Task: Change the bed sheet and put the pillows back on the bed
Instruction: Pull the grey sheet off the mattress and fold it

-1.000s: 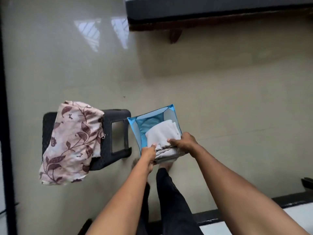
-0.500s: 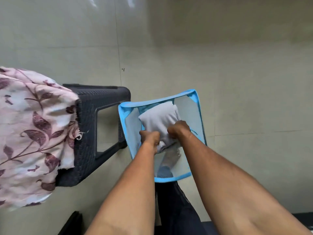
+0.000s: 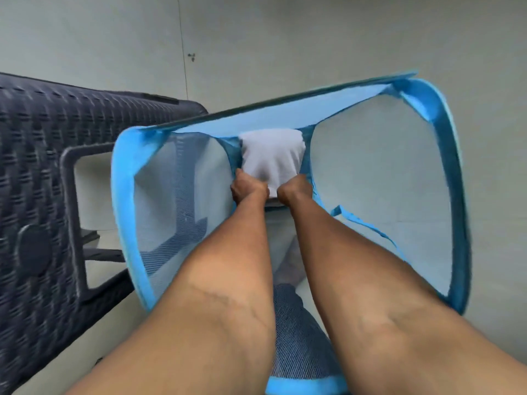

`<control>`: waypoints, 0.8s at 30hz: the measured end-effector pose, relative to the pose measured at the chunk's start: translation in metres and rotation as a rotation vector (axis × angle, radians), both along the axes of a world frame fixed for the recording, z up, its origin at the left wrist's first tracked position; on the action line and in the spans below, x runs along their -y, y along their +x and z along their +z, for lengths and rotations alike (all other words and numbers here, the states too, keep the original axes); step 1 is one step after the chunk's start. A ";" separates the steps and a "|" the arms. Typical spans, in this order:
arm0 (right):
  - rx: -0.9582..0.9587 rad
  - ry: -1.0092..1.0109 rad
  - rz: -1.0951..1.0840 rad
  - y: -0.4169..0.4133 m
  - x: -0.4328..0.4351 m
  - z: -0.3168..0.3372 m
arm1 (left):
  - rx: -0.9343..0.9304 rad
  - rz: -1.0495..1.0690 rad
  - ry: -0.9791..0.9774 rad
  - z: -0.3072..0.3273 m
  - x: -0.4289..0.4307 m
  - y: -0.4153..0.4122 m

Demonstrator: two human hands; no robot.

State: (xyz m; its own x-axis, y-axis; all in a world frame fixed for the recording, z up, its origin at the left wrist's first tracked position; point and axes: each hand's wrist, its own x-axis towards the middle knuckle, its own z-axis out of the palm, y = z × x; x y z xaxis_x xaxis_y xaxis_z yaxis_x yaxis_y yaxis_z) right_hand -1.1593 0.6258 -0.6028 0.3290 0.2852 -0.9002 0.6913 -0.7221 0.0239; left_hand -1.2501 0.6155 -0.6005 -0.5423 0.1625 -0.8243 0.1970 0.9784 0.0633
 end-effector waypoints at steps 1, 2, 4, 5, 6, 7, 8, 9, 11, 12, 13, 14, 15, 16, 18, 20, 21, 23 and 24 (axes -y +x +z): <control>-0.005 0.009 0.005 0.001 0.002 0.004 | -0.003 0.006 -0.015 0.004 0.001 -0.002; -0.015 0.017 0.019 0.003 0.003 0.014 | -0.008 0.019 -0.019 0.012 0.002 -0.002; -0.050 0.039 0.038 0.007 0.005 0.041 | 0.005 0.041 -0.024 0.038 0.004 0.000; -0.068 0.043 0.042 0.009 0.006 0.058 | 0.018 0.044 -0.033 0.056 0.006 0.002; -0.078 0.052 0.041 0.011 0.008 0.074 | 0.030 0.040 -0.029 0.071 0.008 0.005; -0.081 0.064 0.028 0.013 0.011 0.095 | 0.044 0.033 -0.017 0.094 0.010 0.007; -0.091 0.077 0.019 0.015 0.014 0.116 | 0.056 0.021 0.003 0.115 0.014 0.011; -0.109 0.092 0.015 0.017 0.017 0.135 | 0.071 0.000 0.027 0.136 0.017 0.013; -0.153 0.117 0.017 0.018 0.021 0.180 | 0.108 -0.055 0.070 0.184 0.021 0.016; -0.176 0.129 0.018 0.018 0.022 0.205 | 0.127 -0.093 0.086 0.210 0.023 0.017; -0.198 0.142 0.020 0.019 0.026 0.233 | 0.141 -0.141 0.100 0.241 0.026 0.018; -0.223 0.163 0.024 0.020 0.029 0.265 | 0.155 -0.192 0.111 0.274 0.028 0.018; -0.240 0.180 0.033 0.020 0.032 0.294 | 0.169 -0.249 0.128 0.304 0.030 0.018; -0.249 0.194 0.049 0.021 0.036 0.318 | 0.179 -0.313 0.141 0.330 0.033 0.017; -0.261 0.219 0.057 0.024 0.040 0.373 | 0.187 -0.449 0.181 0.383 0.039 0.014; -0.261 0.248 0.101 0.025 0.044 0.420 | 0.191 -0.550 0.197 0.429 0.049 0.007; -0.254 0.268 0.126 0.025 0.045 0.437 | 0.185 -0.590 0.200 0.445 0.054 0.002; -0.244 0.300 0.161 0.022 0.051 0.472 | 0.155 -0.670 0.224 0.481 0.063 -0.008; -0.246 0.306 0.187 0.018 0.054 0.488 | 0.129 -0.698 0.237 0.498 0.068 -0.016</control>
